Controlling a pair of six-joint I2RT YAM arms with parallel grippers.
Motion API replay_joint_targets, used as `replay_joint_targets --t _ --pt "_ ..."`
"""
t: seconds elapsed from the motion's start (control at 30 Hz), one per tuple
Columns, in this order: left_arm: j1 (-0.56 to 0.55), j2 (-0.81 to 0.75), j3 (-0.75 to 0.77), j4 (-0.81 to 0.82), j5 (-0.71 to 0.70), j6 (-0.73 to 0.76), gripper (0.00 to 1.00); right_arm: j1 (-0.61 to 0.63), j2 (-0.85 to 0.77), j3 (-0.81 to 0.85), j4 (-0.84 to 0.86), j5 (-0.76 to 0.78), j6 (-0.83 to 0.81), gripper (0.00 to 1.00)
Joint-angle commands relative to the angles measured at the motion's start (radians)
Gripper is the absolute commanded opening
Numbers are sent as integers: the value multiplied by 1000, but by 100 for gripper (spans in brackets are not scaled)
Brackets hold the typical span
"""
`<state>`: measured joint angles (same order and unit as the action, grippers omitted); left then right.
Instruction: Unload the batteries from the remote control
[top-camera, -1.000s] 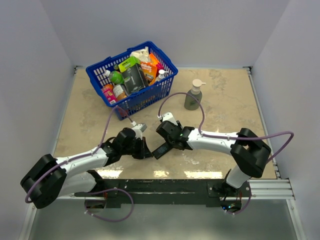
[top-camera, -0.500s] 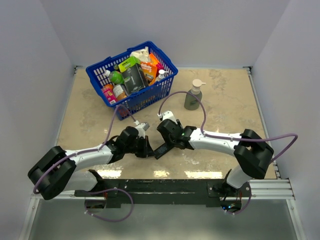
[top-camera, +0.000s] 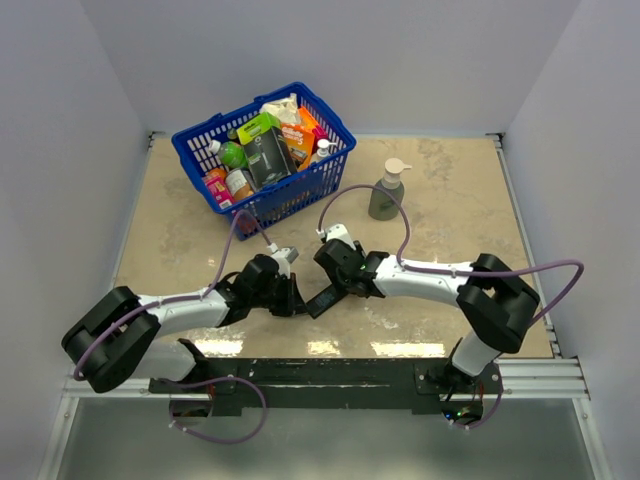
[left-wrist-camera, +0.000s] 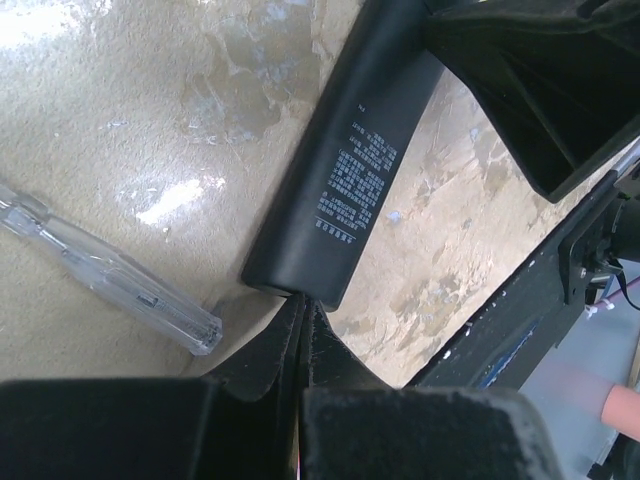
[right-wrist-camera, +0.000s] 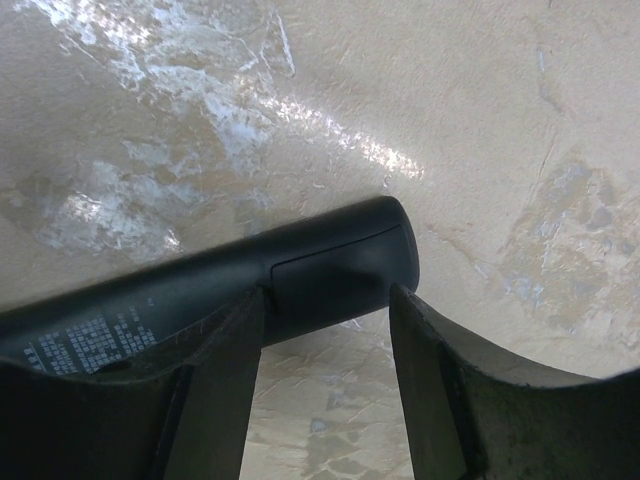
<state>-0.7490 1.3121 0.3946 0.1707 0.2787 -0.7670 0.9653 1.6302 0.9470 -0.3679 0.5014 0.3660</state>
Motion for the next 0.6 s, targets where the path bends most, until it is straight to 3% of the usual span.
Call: replay_joint_targets --t 0.0,0.57 --pt "-3 6 -3 26 -36 20 1 -14 17 22 -5 19 17 57" --pt "-3 16 0 4 -67 26 1 -17 68 52 -65 77 24 55"
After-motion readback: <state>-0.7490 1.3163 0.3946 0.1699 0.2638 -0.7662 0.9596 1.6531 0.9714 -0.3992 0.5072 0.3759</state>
